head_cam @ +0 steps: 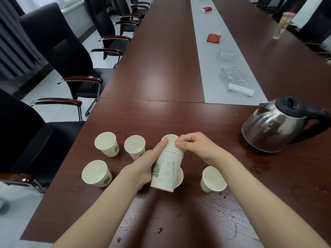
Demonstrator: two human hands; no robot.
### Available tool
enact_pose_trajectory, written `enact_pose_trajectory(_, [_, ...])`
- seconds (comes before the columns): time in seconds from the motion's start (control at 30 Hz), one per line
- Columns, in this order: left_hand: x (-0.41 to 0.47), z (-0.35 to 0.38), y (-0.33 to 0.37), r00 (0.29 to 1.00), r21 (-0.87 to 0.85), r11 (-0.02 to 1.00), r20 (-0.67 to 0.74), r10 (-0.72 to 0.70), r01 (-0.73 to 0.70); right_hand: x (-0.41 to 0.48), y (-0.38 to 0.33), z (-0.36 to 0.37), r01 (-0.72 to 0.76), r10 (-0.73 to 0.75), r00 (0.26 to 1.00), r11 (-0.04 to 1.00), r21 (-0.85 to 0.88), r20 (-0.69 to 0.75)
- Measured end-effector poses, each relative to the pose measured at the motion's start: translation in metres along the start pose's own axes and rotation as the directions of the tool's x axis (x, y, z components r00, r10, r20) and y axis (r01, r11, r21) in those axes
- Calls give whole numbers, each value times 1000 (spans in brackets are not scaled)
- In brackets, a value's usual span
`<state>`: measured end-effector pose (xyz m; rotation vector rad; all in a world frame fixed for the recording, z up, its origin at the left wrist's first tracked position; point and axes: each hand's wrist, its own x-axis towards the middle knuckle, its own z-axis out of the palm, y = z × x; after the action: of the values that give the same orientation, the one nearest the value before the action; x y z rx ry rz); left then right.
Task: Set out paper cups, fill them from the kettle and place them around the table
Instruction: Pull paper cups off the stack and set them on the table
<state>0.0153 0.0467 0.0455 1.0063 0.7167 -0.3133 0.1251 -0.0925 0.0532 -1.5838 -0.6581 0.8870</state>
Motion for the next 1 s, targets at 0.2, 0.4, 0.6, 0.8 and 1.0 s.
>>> enact_pose_trajectory(0.2, [4,6,-2,998,63,998,-54,-27,30,-6,4,1,6,-4,997,999,31,-78])
enact_pose_trajectory(0.4, [6,10,3,995,88,995,-92,-31,39,-8,6,3,14,-12,987,1000,12,-158])
enact_pose_trajectory(0.6, [5,16,7,994,62,995,-82,-76,81,-9,10,2,-32,23,980,998,-45,-195])
enact_pose_trajectory(0.8, [5,16,5,994,60,992,-37,-106,108,-4,13,-3,-40,12,942,996,-76,-334])
enact_pose_trajectory(1.0, [7,17,-2,995,87,992,19,-98,96,-5,13,-19,-162,241,950,924,346,-199])
